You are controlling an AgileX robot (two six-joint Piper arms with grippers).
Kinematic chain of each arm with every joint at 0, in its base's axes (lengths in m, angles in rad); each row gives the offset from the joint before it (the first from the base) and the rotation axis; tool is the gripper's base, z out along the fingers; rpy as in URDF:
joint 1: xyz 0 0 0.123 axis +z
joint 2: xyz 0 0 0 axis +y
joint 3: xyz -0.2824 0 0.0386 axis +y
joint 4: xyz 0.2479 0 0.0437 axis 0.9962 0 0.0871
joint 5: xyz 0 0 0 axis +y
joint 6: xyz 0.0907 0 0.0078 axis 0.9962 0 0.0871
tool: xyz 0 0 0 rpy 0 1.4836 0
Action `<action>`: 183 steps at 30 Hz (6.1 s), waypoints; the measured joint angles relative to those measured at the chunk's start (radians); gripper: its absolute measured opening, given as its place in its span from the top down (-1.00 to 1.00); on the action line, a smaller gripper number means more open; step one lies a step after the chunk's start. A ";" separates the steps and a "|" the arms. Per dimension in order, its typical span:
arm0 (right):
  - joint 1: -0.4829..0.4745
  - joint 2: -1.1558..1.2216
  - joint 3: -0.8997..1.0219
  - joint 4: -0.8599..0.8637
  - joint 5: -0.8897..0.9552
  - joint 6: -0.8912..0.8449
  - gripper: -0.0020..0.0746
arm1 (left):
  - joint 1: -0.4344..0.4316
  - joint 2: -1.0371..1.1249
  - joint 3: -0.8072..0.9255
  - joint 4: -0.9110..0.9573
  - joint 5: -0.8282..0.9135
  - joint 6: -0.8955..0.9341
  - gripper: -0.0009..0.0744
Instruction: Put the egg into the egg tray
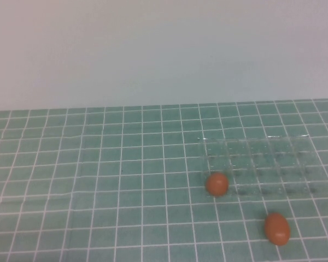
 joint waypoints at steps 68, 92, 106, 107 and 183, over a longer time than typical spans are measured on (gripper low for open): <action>0.494 1.607 -0.932 -0.204 0.895 0.433 0.87 | 0.000 0.000 0.000 0.000 0.000 0.000 0.98; 0.497 1.834 -0.936 -0.270 0.807 0.498 -0.40 | 0.000 0.000 0.000 0.000 0.000 0.000 0.98; 0.497 1.882 -0.937 -0.273 0.774 0.496 0.02 | 0.000 0.000 0.000 0.000 0.000 0.000 0.98; 0.497 1.880 -0.937 -0.273 0.774 0.491 0.03 | 0.000 0.000 0.000 0.000 0.000 0.000 0.98; 0.439 1.963 -0.287 -0.522 -1.200 0.219 0.04 | 0.000 0.000 0.000 0.000 0.000 0.000 0.98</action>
